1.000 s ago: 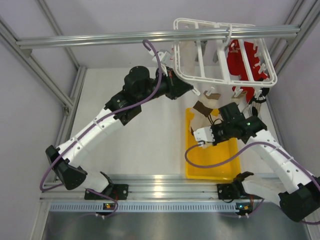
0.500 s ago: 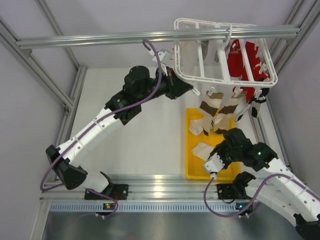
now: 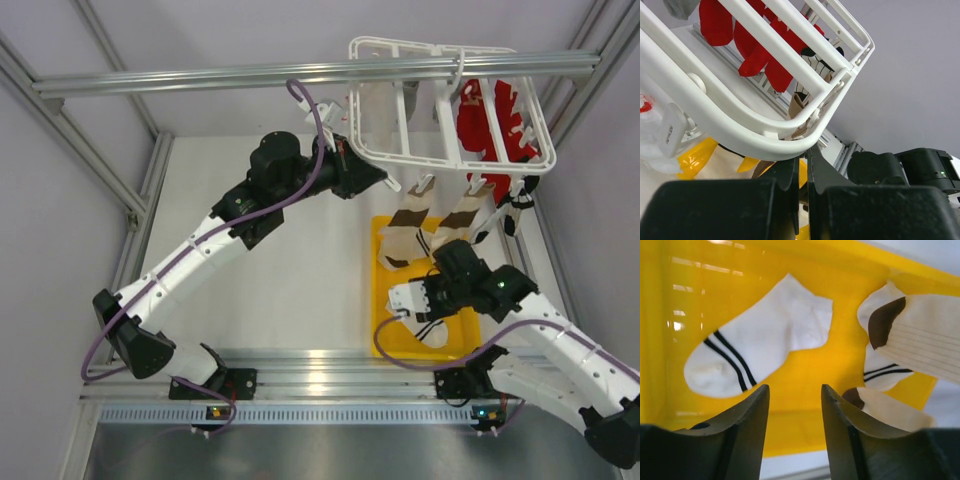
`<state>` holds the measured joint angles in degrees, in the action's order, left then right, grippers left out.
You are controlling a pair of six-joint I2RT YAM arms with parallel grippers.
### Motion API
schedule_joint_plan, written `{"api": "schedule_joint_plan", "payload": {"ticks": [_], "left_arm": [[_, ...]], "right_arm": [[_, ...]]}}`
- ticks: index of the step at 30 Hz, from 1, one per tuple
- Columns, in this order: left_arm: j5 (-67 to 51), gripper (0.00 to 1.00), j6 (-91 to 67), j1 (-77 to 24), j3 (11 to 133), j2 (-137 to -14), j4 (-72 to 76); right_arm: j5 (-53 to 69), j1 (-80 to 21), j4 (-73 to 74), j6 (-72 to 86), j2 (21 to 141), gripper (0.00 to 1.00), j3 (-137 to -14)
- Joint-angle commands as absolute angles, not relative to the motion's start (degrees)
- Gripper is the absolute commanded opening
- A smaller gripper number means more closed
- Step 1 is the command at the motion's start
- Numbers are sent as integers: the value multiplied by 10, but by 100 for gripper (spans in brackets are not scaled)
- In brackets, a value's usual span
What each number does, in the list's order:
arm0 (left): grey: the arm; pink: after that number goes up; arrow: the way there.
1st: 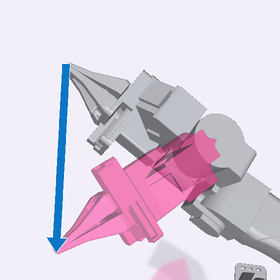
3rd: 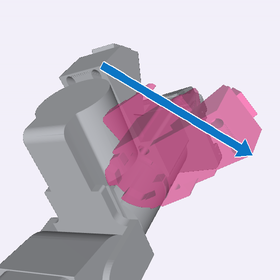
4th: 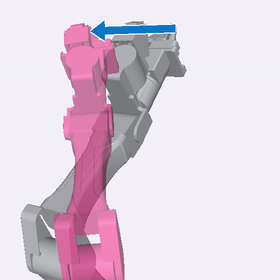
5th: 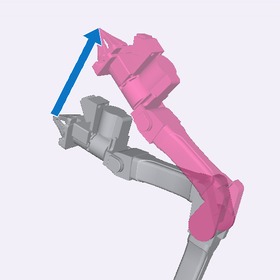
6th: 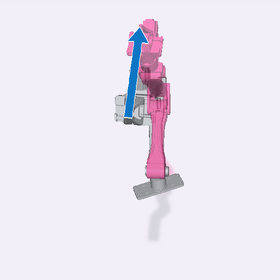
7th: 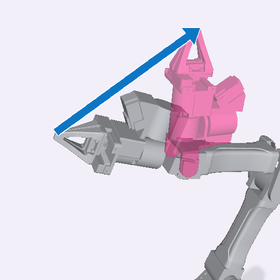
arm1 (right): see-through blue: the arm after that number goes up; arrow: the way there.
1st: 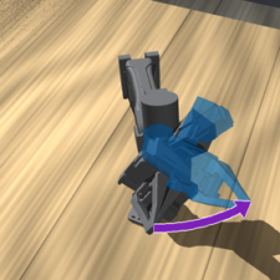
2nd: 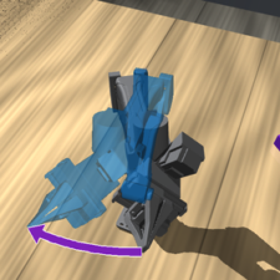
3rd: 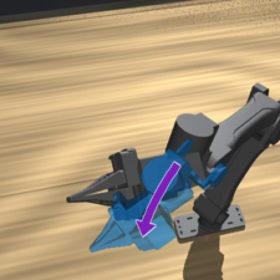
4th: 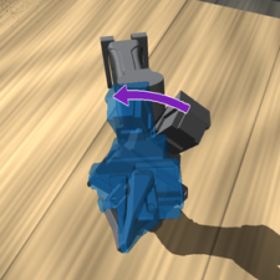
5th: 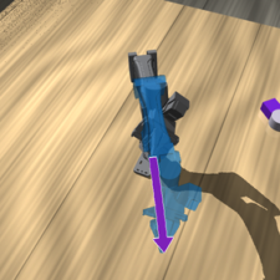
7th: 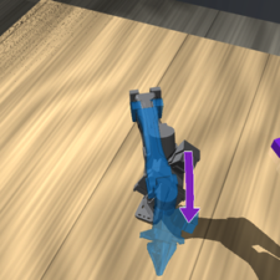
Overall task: Clip the socks to the hanger
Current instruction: Place the sock in the bin, then pick up the sock from the bin.
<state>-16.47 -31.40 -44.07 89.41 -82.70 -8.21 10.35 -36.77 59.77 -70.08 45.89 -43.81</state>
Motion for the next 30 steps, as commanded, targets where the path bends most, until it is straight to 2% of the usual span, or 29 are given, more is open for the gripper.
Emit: {"api": "schedule_joint_plan", "payload": {"ticks": [1, 2, 5, 14, 23, 25, 30], "left_arm": [[-158, 0, -318, -436, 913, -828, -62], [-157, 0, -319, -436, 912, -829, -62], [-160, 0, -321, -435, 911, -827, -61], [-163, 0, -325, -432, 911, -825, -60], [-166, 0, -329, -430, 909, -826, -59], [-166, 0, -328, -430, 909, -825, -60], [-163, 0, -330, -428, 904, -822, -59]], "right_arm": [[159, -376, 484, -491, 521, 46, -464], [161, -376, 468, -457, 531, 51, -453], [166, -376, 409, -432, 567, 54, -425], [147, -371, 314, -453, 642, 51, -362], [141, -354, 244, -461, 707, 57, -342], [152, -349, 242, -468, 721, 57, -341], [191, -332, 279, -476, 752, 48, -351]]}}
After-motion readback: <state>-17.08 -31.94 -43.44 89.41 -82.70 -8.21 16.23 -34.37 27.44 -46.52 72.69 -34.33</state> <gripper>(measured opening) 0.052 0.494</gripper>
